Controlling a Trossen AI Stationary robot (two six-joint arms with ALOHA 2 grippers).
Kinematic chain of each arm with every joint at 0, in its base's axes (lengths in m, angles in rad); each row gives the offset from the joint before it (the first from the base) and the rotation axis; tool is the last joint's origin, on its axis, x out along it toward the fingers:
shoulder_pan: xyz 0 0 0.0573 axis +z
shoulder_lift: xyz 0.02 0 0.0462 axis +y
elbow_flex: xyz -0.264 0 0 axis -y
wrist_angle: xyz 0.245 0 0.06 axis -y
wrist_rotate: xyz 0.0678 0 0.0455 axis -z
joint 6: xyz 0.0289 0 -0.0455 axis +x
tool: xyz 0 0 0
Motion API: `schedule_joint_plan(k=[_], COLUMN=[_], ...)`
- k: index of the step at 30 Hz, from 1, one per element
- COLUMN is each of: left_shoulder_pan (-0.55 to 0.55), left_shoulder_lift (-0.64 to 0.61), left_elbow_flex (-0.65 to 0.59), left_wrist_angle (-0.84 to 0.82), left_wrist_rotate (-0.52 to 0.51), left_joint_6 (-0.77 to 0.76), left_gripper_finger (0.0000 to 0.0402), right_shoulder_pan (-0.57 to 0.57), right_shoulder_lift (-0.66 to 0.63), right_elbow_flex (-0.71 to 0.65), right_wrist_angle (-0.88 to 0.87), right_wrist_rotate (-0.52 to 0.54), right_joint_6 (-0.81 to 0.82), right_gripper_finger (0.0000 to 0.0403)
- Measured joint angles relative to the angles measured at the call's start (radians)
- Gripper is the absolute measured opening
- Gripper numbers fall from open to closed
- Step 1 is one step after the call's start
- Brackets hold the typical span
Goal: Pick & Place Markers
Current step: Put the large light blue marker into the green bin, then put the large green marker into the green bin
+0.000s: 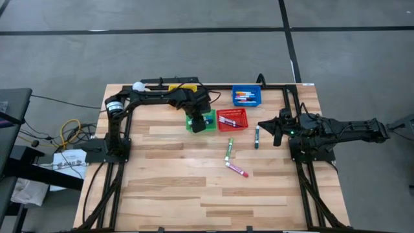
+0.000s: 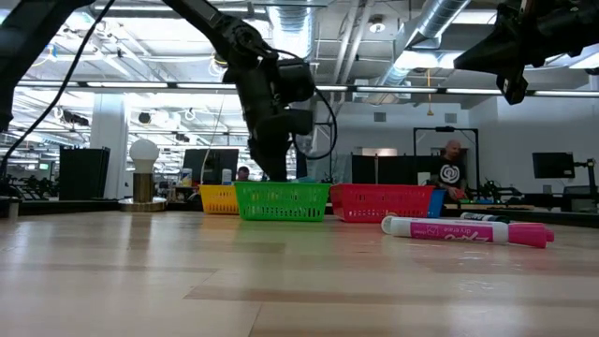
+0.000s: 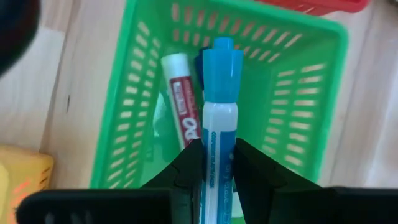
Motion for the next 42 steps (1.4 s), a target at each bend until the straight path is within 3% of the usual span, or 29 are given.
schedule_joint_plan(k=[24,36,42], left_shoulder_pan=[0.003,0.003,0.003], left_shoulder_lift=[0.000,-0.011,-0.110], left_elbow_flex=[-0.006,-0.008,-0.008], left_wrist_angle=[0.028,0.035,0.039], left_wrist_rotate=[0.000,-0.008,-0.011], left_joint_6=[0.008,0.005,-0.020], left_gripper_finger=[0.0094,0.0199,0.0217], right_shoulder_pan=[0.000,0.000,0.003], right_shoulder_lift=[0.000,0.000,0.000], right_elbow_flex=[0.000,0.000,0.000], right_wrist_angle=[0.000,0.005,0.093], right_wrist_rotate=[0.000,-0.006,-0.012], right_joint_6=[0.000,0.001,0.001], right_gripper_finger=[0.0000,0.0000,0.0001])
